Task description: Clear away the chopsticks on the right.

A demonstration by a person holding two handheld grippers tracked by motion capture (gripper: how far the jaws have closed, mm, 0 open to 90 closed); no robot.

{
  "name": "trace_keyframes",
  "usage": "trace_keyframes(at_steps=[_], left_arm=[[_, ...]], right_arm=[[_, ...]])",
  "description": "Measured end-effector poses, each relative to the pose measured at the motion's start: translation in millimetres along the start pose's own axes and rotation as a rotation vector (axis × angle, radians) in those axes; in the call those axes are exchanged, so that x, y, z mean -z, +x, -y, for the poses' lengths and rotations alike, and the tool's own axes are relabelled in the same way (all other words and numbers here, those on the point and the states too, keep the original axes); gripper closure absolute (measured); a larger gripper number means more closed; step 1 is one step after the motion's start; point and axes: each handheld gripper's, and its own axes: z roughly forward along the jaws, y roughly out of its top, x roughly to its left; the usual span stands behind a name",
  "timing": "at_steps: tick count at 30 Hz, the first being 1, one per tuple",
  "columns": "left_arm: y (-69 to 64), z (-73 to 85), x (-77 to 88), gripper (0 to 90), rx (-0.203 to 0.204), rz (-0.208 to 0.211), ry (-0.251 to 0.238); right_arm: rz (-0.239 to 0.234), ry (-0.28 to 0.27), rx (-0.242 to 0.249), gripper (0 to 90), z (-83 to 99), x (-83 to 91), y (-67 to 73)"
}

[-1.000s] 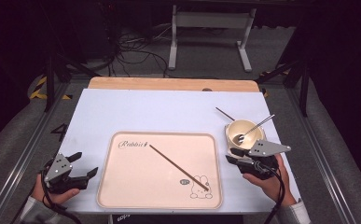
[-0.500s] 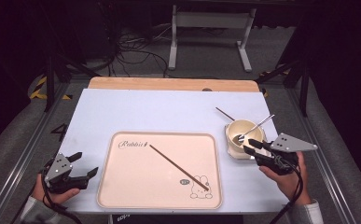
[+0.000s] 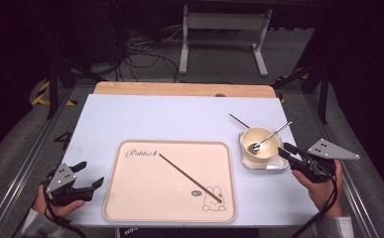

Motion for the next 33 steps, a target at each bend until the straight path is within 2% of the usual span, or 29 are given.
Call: trace_keyframes(at_steps=[5, 11, 13, 15, 16, 18, 22, 25, 27, 29, 33], left_arm=[[0.8, 0.0, 0.1, 19.9, 0.002, -0.001, -0.001], [1.1, -0.2, 0.2, 19.9, 0.001, -0.003, 0.001], [0.9, -0.2, 0.0, 19.9, 0.002, -0.002, 0.0], [1.0, 0.2, -0.2, 19.9, 0.007, 0.0, 0.0], [1.1, 0.3, -0.3, 19.9, 0.008, -0.002, 0.001], [1.1, 0.3, -0.4, 19.9, 0.008, 0.0, 0.001], [1.2, 0.3, -1.0, 19.9, 0.002, 0.004, 0.004], [1.4, 0.4, -0.6, 19.9, 0.006, 0.0, 0.0], [1.7, 0.5, -0.3, 20.2, 0.009, -0.004, -0.004], [1.9, 0.5, -0.6, 20.2, 0.006, -0.003, -0.001], [1.7, 0.7, -1.4, 20.3, 0.004, 0.001, 0.0]], right_arm=[[0.051, 0.022, -0.04, 73.2, 10.7, 0.6, -16.1], [0.067, 0.068, -0.119, 73.7, 27.4, -12.1, -35.3], [0.08, 0.085, -0.123, 73.6, 30.7, -16.7, -38.8], [0.105, 0.131, -0.117, 73.4, 36.4, -25.0, -43.9], [0.098, 0.136, -0.133, 73.3, 39.3, -28.4, -46.8], [0.106, 0.163, -0.136, 72.6, 42.8, -34.0, -50.3], [0.104, 0.182, -0.153, 71.2, 47.1, -42.1, -56.5], [0.09, 0.207, -0.174, 69.5, 49.9, -51.0, -61.5], [0.101, 0.231, -0.182, 67.5, 49.0, -57.0, -64.7], [0.081, 0.235, -0.203, 66.2, 46.6, -62.5, -66.6], [0.074, 0.259, -0.198, 66.3, 42.8, -75.5, -66.6]])
